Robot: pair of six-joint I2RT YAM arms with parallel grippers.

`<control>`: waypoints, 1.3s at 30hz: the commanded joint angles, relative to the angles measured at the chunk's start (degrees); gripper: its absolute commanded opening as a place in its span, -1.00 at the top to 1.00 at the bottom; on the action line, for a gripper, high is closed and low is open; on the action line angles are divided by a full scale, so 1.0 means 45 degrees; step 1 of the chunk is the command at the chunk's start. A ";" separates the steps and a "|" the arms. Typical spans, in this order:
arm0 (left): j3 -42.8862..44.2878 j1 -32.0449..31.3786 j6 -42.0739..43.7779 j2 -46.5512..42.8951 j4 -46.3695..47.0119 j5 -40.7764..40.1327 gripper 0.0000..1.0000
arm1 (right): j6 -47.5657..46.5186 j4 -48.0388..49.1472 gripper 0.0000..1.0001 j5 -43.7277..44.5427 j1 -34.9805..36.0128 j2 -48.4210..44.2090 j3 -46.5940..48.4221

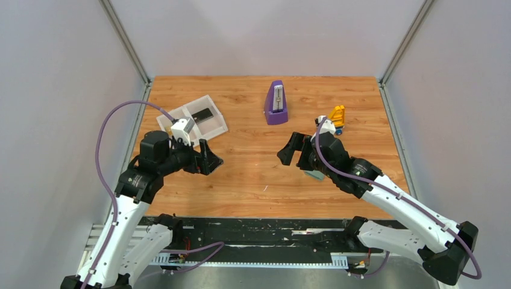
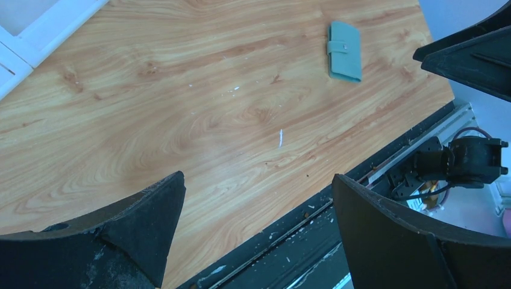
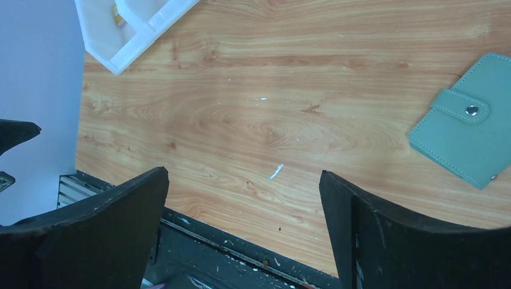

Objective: Take the credit cards out of the card holder
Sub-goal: Move the card holder to the center of the board.

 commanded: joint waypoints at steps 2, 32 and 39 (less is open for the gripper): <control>-0.0030 0.0046 -0.0070 -0.0121 0.0444 0.0295 -1.00 | 0.0225 0.0072 -1.00 0.0322 0.0008 -0.0078 0.0167; -0.0535 0.0046 -0.0030 -0.0791 0.0543 0.0075 -1.00 | -0.1328 -0.0161 -0.10 -0.0571 -0.5866 0.4185 -0.0741; -0.0566 0.0046 -0.0064 -0.0886 0.0593 0.0003 -1.00 | -0.1198 0.0285 -0.06 -0.1395 -0.6168 0.5053 -0.0989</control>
